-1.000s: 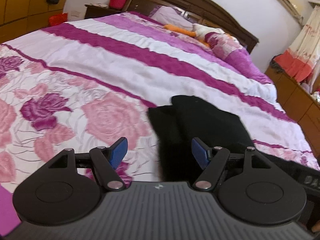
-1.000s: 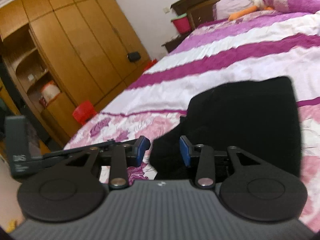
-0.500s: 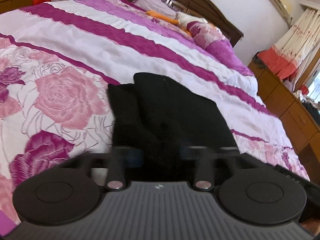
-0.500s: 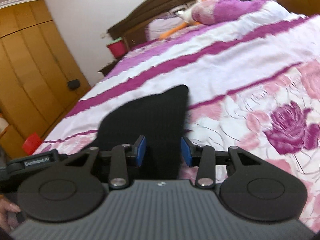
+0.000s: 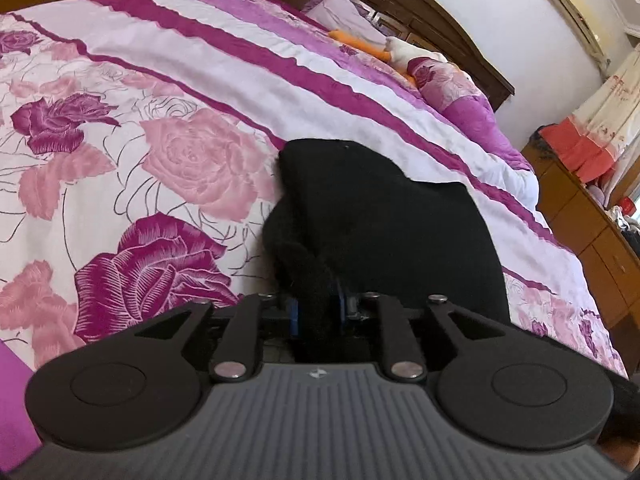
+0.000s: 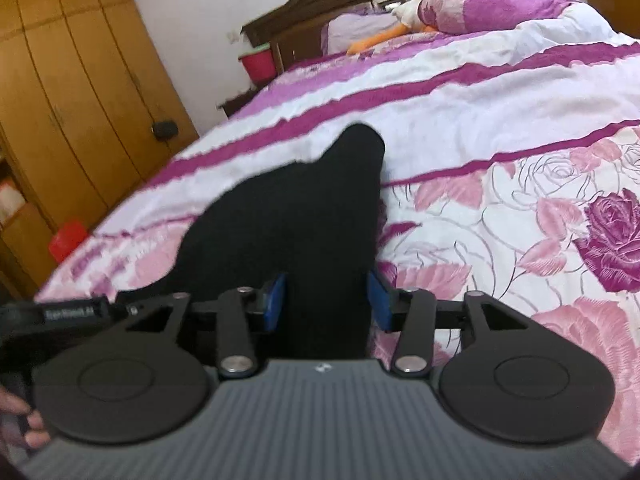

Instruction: Fold small clothes

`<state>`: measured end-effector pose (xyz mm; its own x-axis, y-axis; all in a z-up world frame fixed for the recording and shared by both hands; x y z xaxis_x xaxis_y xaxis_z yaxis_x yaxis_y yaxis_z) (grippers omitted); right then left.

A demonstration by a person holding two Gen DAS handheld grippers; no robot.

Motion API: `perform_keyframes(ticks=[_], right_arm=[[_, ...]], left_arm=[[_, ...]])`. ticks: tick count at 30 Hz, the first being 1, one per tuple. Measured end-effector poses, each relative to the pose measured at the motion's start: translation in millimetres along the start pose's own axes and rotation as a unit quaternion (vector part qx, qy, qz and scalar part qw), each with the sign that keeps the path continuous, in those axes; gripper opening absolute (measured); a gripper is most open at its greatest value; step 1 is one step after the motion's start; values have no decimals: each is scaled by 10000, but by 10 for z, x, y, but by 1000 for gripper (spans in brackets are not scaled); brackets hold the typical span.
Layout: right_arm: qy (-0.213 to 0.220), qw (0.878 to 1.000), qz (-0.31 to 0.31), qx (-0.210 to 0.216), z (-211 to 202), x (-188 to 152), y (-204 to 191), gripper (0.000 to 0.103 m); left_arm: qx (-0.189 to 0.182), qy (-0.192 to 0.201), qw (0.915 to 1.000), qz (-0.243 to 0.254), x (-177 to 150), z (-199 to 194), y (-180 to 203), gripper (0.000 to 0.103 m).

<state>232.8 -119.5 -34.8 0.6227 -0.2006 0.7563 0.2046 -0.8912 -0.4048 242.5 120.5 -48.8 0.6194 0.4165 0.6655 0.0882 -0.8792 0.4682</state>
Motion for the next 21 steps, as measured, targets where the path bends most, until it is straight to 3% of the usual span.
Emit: perform_keyframes(ticks=[2, 4, 8, 11, 16, 21], right_arm=[[-82, 10000, 34, 20, 16, -18, 5, 51], [-115, 9999, 114, 60, -6, 0, 24, 51], [-37, 9995, 267, 138, -86, 79, 67, 53], [81, 9993, 302, 217, -128, 149, 96, 62], [38, 9984, 507, 229, -40, 229, 236, 64], [-183, 9943, 869, 584, 175, 232, 360, 65]], left_arm=[[28, 22, 10000, 74, 17, -23, 4, 34], [88, 59, 9999, 109, 51, -75, 7, 50], [29, 161, 9998, 69, 153, -210, 39, 60], [-10, 236, 9997, 112, 248, -232, 89, 74], [-85, -99, 9996, 253, 319, 2, 159, 76], [-11, -449, 9984, 350, 258, 328, 171, 80]])
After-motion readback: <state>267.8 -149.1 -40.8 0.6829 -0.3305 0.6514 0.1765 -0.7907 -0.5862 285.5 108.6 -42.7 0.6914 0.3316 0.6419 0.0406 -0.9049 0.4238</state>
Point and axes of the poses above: each gripper's, at about its wrist camera, not at the fingertips, and z roughly the way its jaws point, y to its right, x to its top, the point moved 5 cm from there along z, roughly the way its jaws point, and after that the axes turned 1 degree about -y, right-handed, at the moved point
